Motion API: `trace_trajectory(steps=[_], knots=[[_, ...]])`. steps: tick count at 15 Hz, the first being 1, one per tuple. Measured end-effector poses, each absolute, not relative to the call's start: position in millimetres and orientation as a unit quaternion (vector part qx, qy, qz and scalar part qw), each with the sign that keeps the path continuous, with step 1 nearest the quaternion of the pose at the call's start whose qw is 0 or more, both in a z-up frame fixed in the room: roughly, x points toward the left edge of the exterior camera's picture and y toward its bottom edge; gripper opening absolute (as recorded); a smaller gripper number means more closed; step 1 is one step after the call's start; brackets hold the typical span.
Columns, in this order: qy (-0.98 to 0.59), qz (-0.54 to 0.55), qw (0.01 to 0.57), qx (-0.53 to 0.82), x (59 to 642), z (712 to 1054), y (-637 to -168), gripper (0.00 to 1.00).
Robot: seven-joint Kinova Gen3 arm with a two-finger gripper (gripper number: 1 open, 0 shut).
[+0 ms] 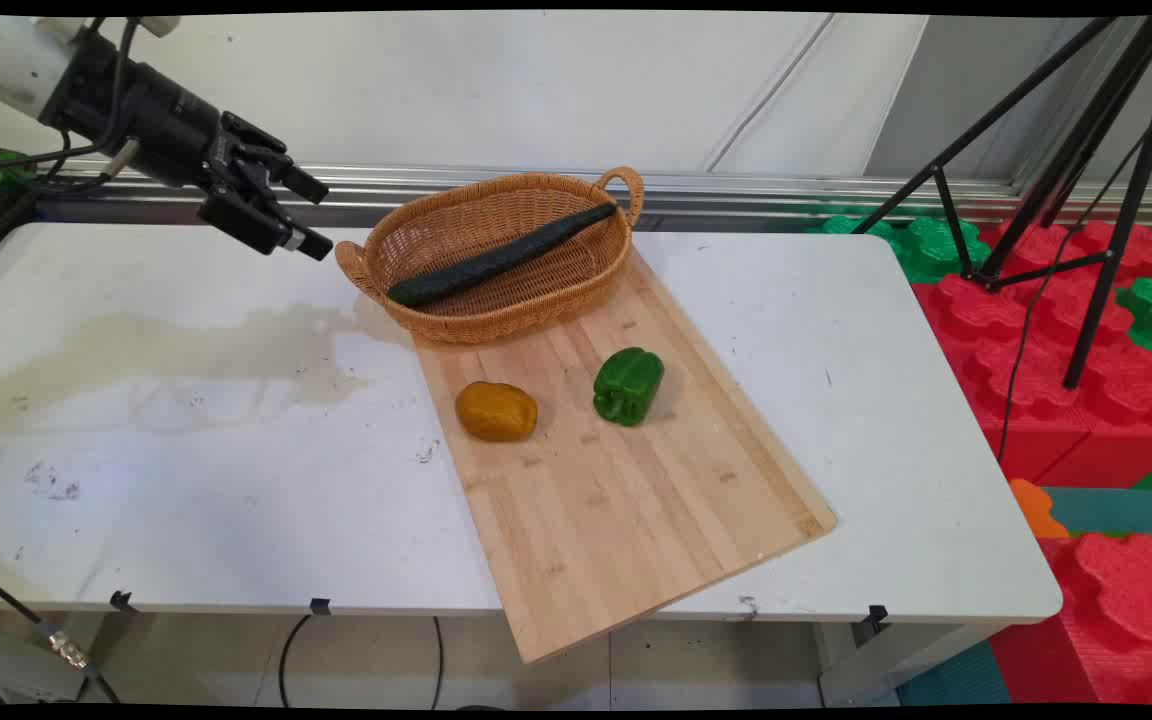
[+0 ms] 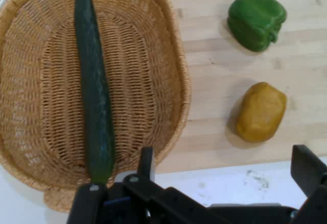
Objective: Pick up the potato from the cutting board
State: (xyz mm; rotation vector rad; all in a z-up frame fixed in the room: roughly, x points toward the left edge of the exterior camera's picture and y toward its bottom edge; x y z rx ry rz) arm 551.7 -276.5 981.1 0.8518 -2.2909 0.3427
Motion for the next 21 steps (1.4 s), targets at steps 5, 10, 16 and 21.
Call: trace_trajectory(steps=[5,10,16,21], knots=[[-0.897,0.102,0.314,0.294,539.5,973.6,-265.8,1.0],[-0.919,0.066,0.297,0.25,520.4,942.0,-255.6,1.0],[-0.934,0.053,0.288,0.204,494.1,900.2,-256.4,1.0],[-0.942,0.064,0.285,0.165,465.1,862.9,-269.3,1.0]])
